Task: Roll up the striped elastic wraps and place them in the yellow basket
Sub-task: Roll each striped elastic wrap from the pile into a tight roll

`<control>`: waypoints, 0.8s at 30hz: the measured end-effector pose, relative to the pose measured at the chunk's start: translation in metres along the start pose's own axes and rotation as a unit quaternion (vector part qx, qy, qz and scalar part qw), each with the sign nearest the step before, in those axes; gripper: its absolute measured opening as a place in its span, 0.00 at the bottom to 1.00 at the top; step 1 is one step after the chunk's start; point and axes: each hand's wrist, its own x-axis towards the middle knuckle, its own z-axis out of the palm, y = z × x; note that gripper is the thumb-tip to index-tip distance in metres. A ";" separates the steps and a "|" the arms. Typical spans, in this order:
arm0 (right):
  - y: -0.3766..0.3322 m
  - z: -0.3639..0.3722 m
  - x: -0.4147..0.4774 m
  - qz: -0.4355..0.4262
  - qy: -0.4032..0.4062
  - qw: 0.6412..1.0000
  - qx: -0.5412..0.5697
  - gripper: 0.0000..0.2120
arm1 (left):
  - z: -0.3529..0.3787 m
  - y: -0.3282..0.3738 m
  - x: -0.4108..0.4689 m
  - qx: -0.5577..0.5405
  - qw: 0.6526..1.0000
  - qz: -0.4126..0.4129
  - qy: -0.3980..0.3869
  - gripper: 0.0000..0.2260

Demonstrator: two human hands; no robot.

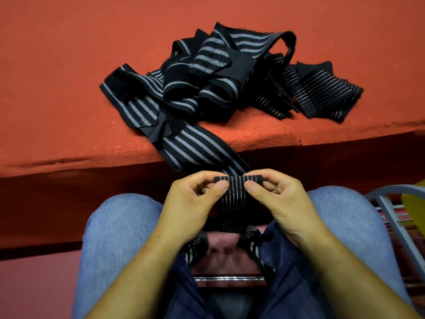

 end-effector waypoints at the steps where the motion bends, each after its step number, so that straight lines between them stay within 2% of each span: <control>1: 0.000 0.000 0.000 0.000 -0.002 1.000 -0.003 0.15 | 0.000 0.000 0.000 0.000 1.000 0.002 0.000 0.05; 5: 0.000 0.000 0.000 -0.001 0.011 1.000 -0.003 0.14 | 0.001 0.004 -0.002 -0.026 1.000 -0.007 -0.005 0.11; 8: -0.001 0.000 0.000 0.015 0.018 0.999 0.025 0.14 | 0.003 0.006 -0.004 0.015 1.000 0.008 -0.021 0.16; 12: -0.003 0.001 0.000 0.027 0.022 0.998 0.050 0.12 | 0.003 0.004 -0.004 0.048 0.998 0.011 -0.027 0.17; 17: -0.005 0.002 -0.001 0.022 0.004 0.997 0.072 0.16 | 0.002 0.002 -0.003 0.048 0.999 0.006 -0.020 0.18; 24: -0.005 0.002 -0.001 0.016 -0.010 0.996 0.084 0.15 | 0.002 0.001 -0.001 0.048 0.999 0.001 -0.016 0.19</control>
